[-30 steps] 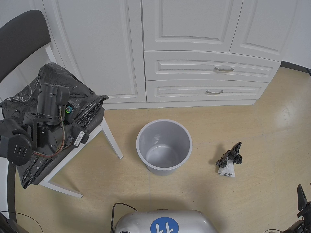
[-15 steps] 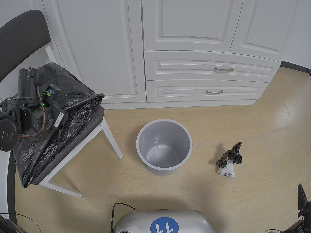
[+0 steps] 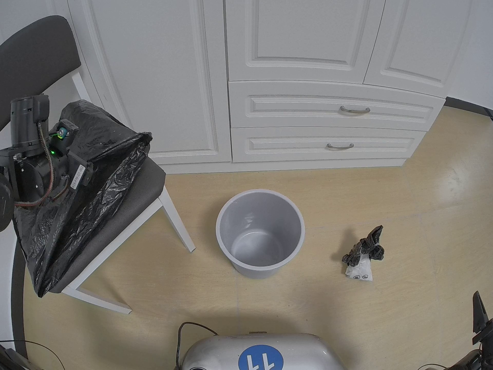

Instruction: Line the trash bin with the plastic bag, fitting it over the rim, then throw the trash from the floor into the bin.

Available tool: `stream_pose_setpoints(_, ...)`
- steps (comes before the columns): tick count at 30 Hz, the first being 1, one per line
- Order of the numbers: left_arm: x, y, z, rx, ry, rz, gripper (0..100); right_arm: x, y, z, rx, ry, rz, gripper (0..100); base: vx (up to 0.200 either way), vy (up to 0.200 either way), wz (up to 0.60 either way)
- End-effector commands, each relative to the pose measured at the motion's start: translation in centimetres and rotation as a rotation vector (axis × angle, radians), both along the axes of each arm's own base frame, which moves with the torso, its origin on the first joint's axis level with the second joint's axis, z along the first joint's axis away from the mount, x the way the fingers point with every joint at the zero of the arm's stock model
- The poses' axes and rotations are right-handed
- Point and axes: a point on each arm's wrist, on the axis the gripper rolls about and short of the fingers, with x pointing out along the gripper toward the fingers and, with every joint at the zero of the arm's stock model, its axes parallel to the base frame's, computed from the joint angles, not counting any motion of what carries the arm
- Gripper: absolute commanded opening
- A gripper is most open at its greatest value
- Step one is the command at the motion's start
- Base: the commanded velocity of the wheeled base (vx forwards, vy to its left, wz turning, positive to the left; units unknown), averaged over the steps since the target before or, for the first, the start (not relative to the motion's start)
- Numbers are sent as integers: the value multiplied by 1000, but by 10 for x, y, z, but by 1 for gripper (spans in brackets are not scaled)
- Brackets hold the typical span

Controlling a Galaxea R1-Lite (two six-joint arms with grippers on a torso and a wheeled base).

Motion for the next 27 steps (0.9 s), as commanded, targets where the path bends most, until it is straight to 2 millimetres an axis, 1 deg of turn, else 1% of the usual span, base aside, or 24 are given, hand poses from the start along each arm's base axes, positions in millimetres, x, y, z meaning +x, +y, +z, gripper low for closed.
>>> stream_pose_setpoints(1, 12, -14, -12, 8, 38, -36, 100, 0, 0, -4, 0, -2, -4, 100, 0, 0, 0)
stream_pose_setpoints(3, 19, -21, -16, 12, 51, -55, 100, 0, 0, -4, 0, -3, -4, 100, 0, 0, 0)
stream_pose_setpoints(5, 21, -23, -16, 12, 53, -59, 100, 0, 0, -4, 1, -4, -4, 100, 0, 0, 0)
stream_pose_setpoints(6, 27, -29, -19, 15, 62, -73, 100, 0, 0, -4, 2, -4, -6, 100, 0, 0, 0)
stream_pose_setpoints(7, 27, -29, -19, 15, 62, -73, 100, 0, 0, -4, 2, -4, -6, 100, 0, 0, 0)
stream_pose_setpoints(8, 32, -33, -22, 17, 68, -77, 100, 0, 0, -4, 2, -4, -7, 100, 0, 0, 0)
stream_pose_setpoints(13, 41, -40, -22, 18, 63, -82, 100, 0, 0, -4, 3, -4, -10, 100, 0, 0, 0)
stream_pose_setpoints(17, 47, -43, -25, 22, 72, -86, 100, 0, 0, -4, 3, -4, -12, 100, 0, 0, 0)
stream_pose_setpoints(20, 48, -43, -26, 23, 75, -87, 100, 0, 0, -4, 3, -4, -12, 100, 0, 0, 0)
stream_pose_setpoints(23, 51, -50, -31, 26, 88, -104, 100, 0, 0, -4, 5, -4, -14, 100, 0, 0, 0)
stream_pose_setpoints(27, 53, -54, -34, 29, 97, -110, 100, 0, -1, -4, 6, -4, -24, 100, 0, 0, 0)
